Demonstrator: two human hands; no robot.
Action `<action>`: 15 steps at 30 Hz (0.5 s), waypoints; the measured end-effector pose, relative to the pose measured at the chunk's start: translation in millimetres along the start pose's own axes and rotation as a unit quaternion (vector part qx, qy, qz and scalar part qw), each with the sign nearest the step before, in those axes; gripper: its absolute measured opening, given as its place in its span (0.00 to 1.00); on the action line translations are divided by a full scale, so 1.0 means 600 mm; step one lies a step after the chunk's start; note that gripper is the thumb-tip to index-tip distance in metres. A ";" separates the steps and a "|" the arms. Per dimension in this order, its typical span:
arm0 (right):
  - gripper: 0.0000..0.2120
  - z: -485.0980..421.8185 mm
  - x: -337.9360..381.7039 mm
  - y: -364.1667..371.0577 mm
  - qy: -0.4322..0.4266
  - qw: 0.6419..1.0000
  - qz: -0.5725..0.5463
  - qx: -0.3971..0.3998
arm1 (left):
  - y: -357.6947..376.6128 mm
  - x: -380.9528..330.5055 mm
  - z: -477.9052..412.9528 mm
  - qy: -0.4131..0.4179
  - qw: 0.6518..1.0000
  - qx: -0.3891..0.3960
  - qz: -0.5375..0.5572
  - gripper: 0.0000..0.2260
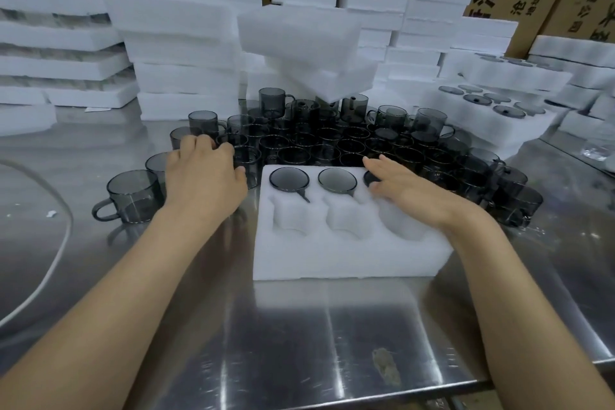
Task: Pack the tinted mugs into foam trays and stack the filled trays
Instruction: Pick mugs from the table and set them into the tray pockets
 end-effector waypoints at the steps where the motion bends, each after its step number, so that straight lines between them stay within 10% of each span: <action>1: 0.26 0.002 0.001 -0.002 0.002 1.000 -0.028 0.006 | 0.002 0.001 0.000 0.002 1.000 0.009 0.001 0.18; 8: 0.33 -0.004 0.014 0.006 0.003 0.982 0.187 0.034 | 0.007 -0.003 -0.001 0.017 1.000 0.020 0.012 0.17; 15: 0.38 0.003 0.012 0.005 0.002 0.990 0.117 -0.079 | -0.012 0.009 0.003 -0.035 0.995 0.038 -0.083 0.21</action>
Point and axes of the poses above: each hand's wrist, its own z-axis away from the middle knuckle, its own y-axis out of the palm, x = y × z, the point moved 5 cm from there along -z, towards the middle knuckle, and after that the axes turned 7 degrees about -x, right-handed, at the moved point
